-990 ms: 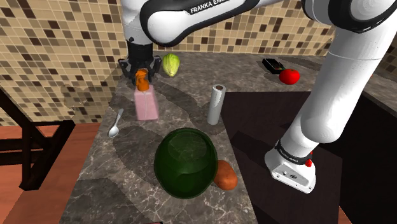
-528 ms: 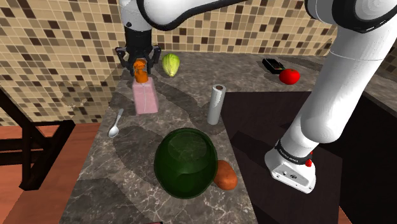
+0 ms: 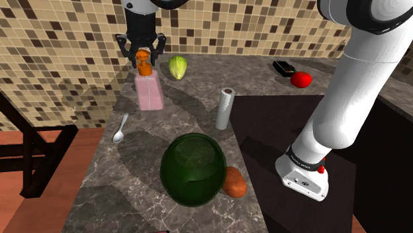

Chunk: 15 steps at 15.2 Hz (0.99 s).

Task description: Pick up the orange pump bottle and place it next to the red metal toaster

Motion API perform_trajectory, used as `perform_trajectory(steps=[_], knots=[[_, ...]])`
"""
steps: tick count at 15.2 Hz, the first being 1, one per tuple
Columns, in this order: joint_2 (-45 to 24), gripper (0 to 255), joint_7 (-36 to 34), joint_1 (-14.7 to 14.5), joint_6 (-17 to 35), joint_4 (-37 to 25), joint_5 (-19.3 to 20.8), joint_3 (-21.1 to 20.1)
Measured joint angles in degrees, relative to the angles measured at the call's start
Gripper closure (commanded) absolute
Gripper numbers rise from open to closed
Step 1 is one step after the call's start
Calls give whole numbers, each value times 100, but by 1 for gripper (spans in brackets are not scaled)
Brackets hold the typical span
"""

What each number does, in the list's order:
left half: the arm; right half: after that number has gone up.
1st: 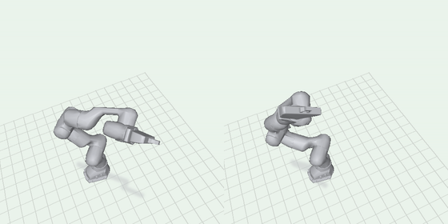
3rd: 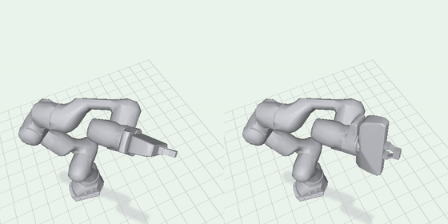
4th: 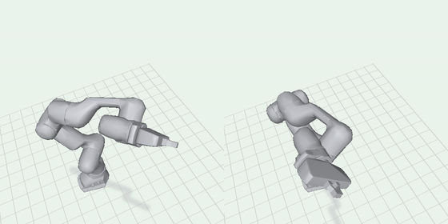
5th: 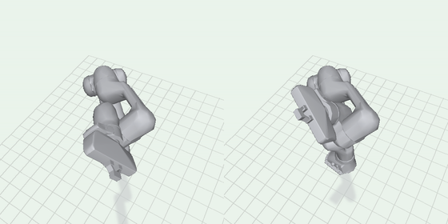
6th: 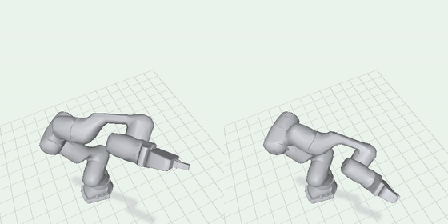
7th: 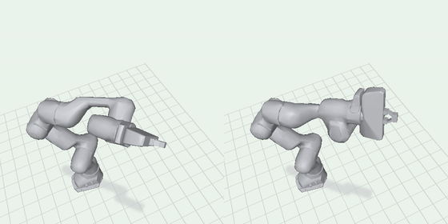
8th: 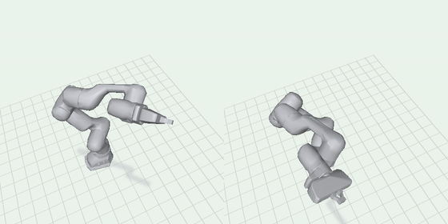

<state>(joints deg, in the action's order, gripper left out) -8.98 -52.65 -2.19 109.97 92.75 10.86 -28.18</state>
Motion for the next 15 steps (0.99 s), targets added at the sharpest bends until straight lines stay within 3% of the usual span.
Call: perform_trajectory(steps=[15], knots=[[-213, 255, 89, -125, -1235, -1427, 74, -40]])
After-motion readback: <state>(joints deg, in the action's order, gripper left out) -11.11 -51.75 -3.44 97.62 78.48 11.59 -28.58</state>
